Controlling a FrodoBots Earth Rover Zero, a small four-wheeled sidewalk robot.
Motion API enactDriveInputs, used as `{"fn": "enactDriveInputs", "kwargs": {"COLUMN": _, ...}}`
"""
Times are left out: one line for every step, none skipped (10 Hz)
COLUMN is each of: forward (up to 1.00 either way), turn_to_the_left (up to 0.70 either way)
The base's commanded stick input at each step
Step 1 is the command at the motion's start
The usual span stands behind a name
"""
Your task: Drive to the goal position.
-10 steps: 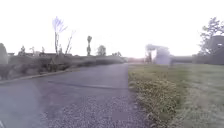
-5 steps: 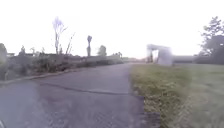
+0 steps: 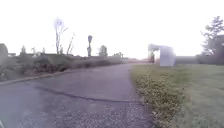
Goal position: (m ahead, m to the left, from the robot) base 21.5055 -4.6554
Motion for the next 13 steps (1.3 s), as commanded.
{"fn": "enactDriveInputs", "kwargs": {"forward": 0.70, "turn_to_the_left": -0.14}}
{"fn": "enactDriveInputs", "kwargs": {"forward": 0.70, "turn_to_the_left": -0.14}}
{"fn": "enactDriveInputs", "kwargs": {"forward": 0.70, "turn_to_the_left": -0.14}}
{"fn": "enactDriveInputs", "kwargs": {"forward": 0.70, "turn_to_the_left": -0.14}}
{"fn": "enactDriveInputs", "kwargs": {"forward": 0.70, "turn_to_the_left": -0.14}}
{"fn": "enactDriveInputs", "kwargs": {"forward": 0.70, "turn_to_the_left": -0.14}}
{"fn": "enactDriveInputs", "kwargs": {"forward": 0.70, "turn_to_the_left": -0.14}}
{"fn": "enactDriveInputs", "kwargs": {"forward": 0.70, "turn_to_the_left": -0.14}}
{"fn": "enactDriveInputs", "kwargs": {"forward": 0.70, "turn_to_the_left": -0.11}}
{"fn": "enactDriveInputs", "kwargs": {"forward": 0.70, "turn_to_the_left": -0.06}}
{"fn": "enactDriveInputs", "kwargs": {"forward": 0.70, "turn_to_the_left": -0.01}}
{"fn": "enactDriveInputs", "kwargs": {"forward": 0.70, "turn_to_the_left": 0.00}}
{"fn": "enactDriveInputs", "kwargs": {"forward": 0.70, "turn_to_the_left": 0.00}}
